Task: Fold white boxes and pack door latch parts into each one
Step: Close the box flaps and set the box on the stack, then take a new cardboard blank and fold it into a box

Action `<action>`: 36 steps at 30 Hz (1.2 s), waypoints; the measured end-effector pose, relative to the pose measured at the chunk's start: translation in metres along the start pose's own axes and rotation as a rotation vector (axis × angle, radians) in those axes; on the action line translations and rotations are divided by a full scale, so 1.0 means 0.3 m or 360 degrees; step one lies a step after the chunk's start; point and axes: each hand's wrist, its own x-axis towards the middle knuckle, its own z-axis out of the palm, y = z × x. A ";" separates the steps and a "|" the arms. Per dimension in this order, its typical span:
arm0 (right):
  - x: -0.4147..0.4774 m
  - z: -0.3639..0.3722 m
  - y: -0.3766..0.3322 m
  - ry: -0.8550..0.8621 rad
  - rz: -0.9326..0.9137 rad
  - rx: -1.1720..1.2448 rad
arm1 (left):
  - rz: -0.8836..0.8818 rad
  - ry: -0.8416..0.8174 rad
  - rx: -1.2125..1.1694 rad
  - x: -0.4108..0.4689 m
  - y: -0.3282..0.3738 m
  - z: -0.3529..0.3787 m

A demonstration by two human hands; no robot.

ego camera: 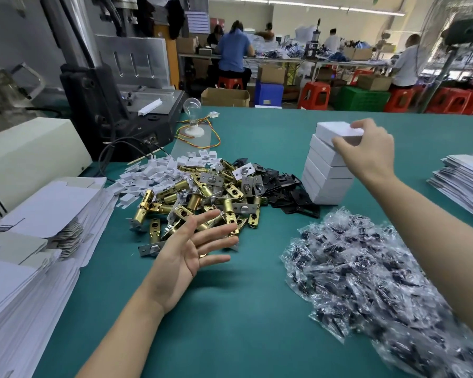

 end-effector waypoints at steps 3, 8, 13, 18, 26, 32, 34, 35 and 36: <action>-0.016 0.030 0.025 -0.0068 0.0038 -0.0075 | -0.0015 -0.0017 0.0035 0.000 -0.004 0.002; -0.028 0.046 0.042 -0.0076 0.0007 -0.0070 | -0.0027 -0.0027 0.0053 0.001 -0.007 0.002; -0.019 0.052 0.047 -0.0048 0.0038 0.0008 | -0.0030 -0.0042 0.0055 0.004 -0.007 0.000; -0.018 0.045 0.031 -0.0114 0.0071 -0.0050 | -0.0034 -0.0055 0.0058 0.002 -0.008 0.001; -0.175 0.074 -0.139 0.0166 -0.0683 0.0007 | -0.0061 -0.0005 0.0063 0.008 -0.007 0.004; -0.422 0.241 -0.425 -0.0338 -0.1123 0.0355 | -0.0146 0.0044 0.0113 0.015 -0.023 0.025; -0.499 0.320 -0.534 -0.0601 -0.1333 0.0227 | -0.0148 0.0061 0.0142 0.021 -0.034 0.028; -0.532 0.362 -0.586 -0.0695 -0.1442 0.0127 | -0.0146 0.0109 0.0181 0.025 -0.038 0.030; -0.559 0.403 -0.635 -0.0752 -0.1531 0.0052 | -0.0147 0.0163 0.0173 0.026 -0.047 0.032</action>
